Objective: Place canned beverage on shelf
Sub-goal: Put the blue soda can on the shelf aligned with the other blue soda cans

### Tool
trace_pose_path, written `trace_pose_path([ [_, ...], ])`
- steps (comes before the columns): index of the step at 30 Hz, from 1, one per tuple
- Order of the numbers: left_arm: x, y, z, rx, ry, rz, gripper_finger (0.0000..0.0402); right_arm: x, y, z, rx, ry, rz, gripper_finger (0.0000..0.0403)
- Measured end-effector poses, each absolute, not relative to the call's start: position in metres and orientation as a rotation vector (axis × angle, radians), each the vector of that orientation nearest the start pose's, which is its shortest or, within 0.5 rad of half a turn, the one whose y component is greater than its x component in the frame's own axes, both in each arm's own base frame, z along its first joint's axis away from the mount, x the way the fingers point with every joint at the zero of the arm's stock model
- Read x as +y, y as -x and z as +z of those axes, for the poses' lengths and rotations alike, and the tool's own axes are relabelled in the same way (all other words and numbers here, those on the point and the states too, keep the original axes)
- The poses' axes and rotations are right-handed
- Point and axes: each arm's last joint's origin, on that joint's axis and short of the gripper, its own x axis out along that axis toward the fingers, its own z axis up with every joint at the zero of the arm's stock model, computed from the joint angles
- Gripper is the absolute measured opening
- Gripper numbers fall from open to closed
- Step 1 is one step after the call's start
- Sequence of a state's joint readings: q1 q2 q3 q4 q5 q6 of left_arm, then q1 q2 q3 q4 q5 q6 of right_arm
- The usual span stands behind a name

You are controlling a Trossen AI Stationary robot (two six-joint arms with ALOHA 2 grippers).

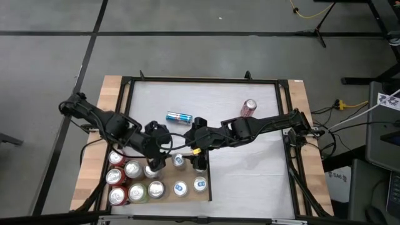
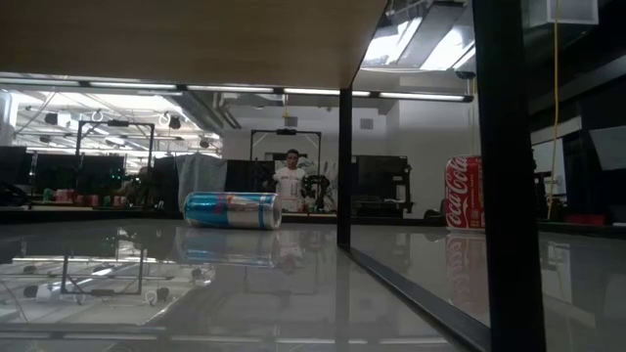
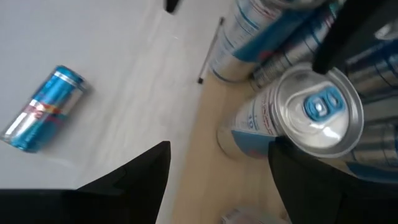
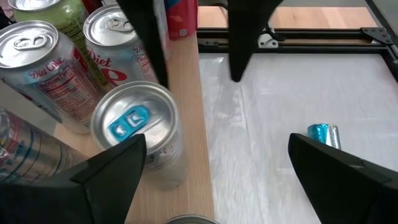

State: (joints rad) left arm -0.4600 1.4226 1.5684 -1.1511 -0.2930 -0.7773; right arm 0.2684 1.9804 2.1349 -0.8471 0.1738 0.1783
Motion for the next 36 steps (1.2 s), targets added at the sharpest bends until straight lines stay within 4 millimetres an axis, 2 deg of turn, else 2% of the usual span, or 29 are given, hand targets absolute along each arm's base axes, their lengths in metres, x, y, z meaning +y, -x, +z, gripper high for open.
trace_pose_path([
  [13,-0.119,-0.242,0.379,0.953,0.385,0.123,0.0268,0.109,-0.418,0.381,0.680,-0.016,0.022,0.0385],
  [21,-0.112,-0.236,0.376,0.995,0.334,0.205,0.0268,0.110,-0.418,0.381,0.680,-0.017,0.022,0.0385],
  [27,-0.101,-0.240,0.376,0.938,0.309,0.306,0.0268,0.110,-0.418,0.381,0.681,-0.019,0.030,0.0385],
  [31,-0.099,-0.243,0.377,0.933,0.329,0.300,0.0268,0.110,-0.418,0.381,0.681,-0.019,0.029,0.0385],
  [36,-0.105,-0.246,0.380,0.900,0.365,0.243,0.0268,0.110,-0.418,0.381,0.681,-0.019,0.029,0.0385],
])
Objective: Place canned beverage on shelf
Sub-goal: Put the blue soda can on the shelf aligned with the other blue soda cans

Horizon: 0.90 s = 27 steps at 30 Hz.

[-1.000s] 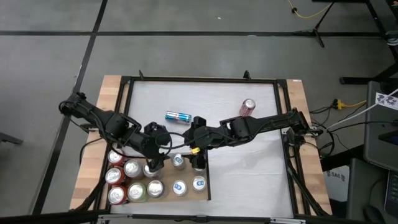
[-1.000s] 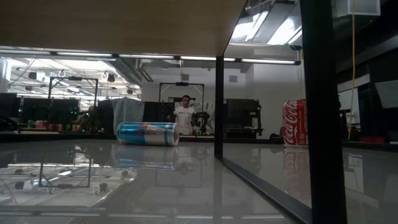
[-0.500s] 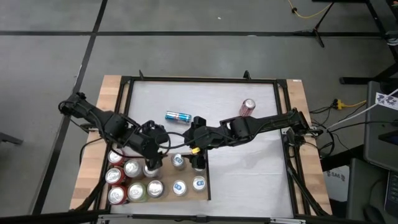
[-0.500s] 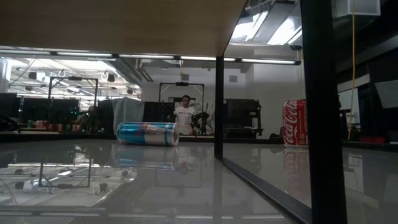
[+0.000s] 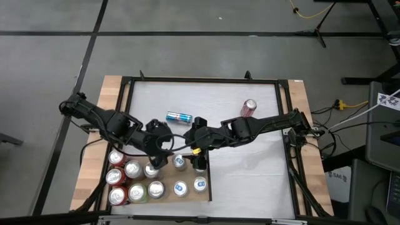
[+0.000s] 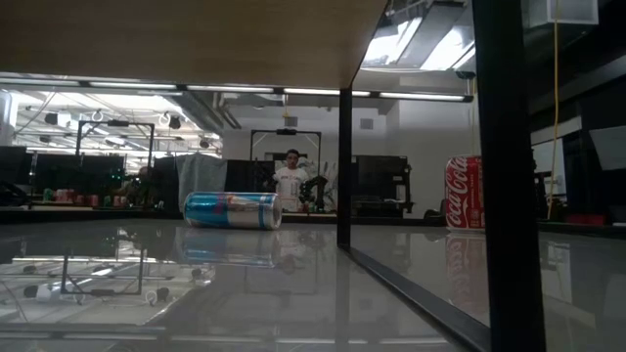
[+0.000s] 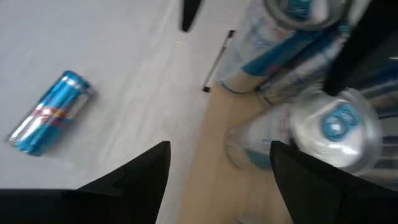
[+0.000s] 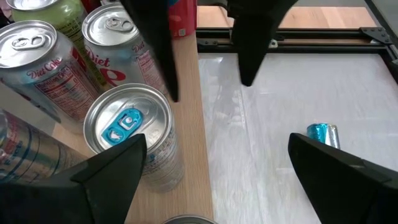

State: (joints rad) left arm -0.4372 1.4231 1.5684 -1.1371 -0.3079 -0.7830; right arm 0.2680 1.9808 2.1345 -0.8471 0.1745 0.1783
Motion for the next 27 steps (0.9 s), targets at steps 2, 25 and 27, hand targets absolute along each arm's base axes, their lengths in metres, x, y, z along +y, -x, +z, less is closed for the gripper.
trace_pose_path([
  [2,-0.107,-0.246,0.380,0.898,0.372,0.224,0.0268,0.110,-0.418,0.381,0.681,-0.019,0.029,0.0385],
  [25,-0.115,-0.236,0.377,0.944,0.335,0.235,0.0268,0.110,-0.418,0.381,0.681,-0.019,0.029,0.0385],
  [27,-0.111,-0.238,0.377,0.922,0.326,0.276,0.0268,0.110,-0.418,0.381,0.680,-0.019,0.029,0.0385],
])
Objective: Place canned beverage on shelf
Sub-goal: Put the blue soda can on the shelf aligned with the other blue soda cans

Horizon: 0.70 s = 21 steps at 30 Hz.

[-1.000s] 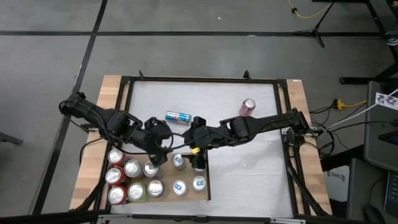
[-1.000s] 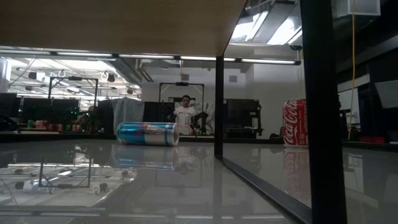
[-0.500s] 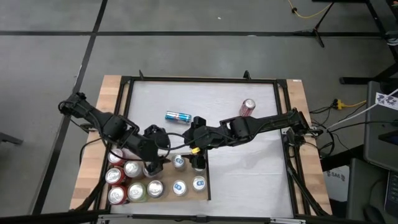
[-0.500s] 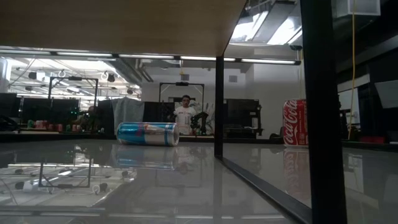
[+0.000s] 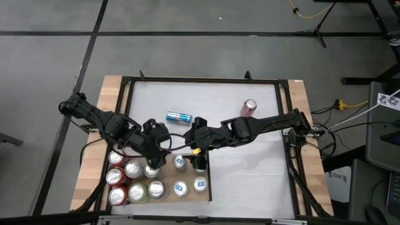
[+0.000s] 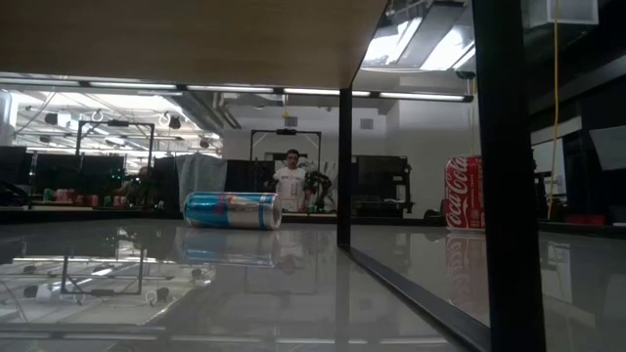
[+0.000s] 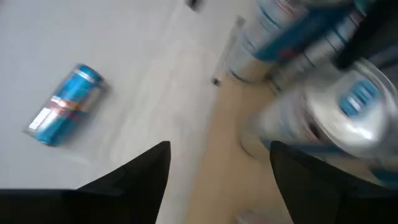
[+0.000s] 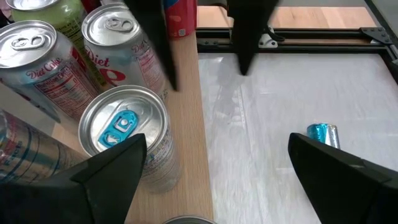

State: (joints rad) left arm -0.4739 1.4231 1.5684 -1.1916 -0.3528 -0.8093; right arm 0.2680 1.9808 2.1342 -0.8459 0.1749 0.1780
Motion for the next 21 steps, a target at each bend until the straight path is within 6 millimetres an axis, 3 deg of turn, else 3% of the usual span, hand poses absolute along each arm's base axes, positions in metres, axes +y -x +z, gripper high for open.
trace_pose_path([
  [7,-0.0987,-0.2454,0.3785,0.896,0.330,0.304,0.0268,0.1099,-0.4192,0.3816,0.667,-0.021,0.031,0.0385],
  [21,-0.0994,-0.2475,0.3798,0.878,0.345,0.289,0.0268,0.1105,-0.4160,0.3876,0.649,-0.036,0.064,0.0385],
])
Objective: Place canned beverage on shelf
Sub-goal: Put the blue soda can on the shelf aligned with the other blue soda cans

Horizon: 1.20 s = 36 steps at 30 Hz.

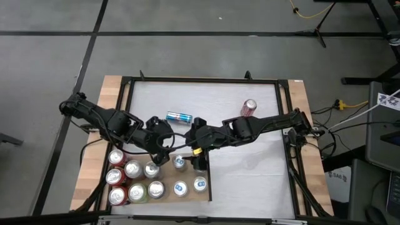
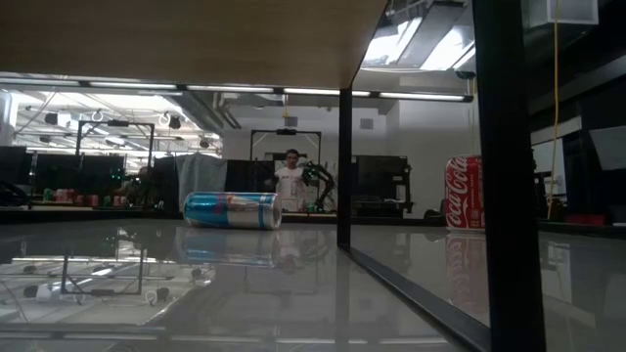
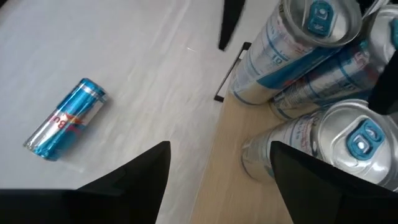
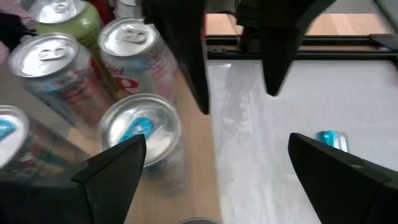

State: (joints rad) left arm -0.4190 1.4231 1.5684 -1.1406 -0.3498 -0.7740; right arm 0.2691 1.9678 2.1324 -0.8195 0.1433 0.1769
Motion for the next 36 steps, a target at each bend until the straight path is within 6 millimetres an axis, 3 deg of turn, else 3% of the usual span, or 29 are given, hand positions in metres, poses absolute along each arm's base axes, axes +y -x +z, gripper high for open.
trace_pose_path([
  [24,-0.103,-0.248,0.380,0.915,0.367,0.206,0.0268,0.109,-0.413,0.385,0.682,0.002,0.045,0.0385],
  [36,-0.117,-0.246,0.383,0.892,0.381,0.125,0.0268,0.108,-0.413,0.386,0.682,0.009,0.038,0.0385],
])
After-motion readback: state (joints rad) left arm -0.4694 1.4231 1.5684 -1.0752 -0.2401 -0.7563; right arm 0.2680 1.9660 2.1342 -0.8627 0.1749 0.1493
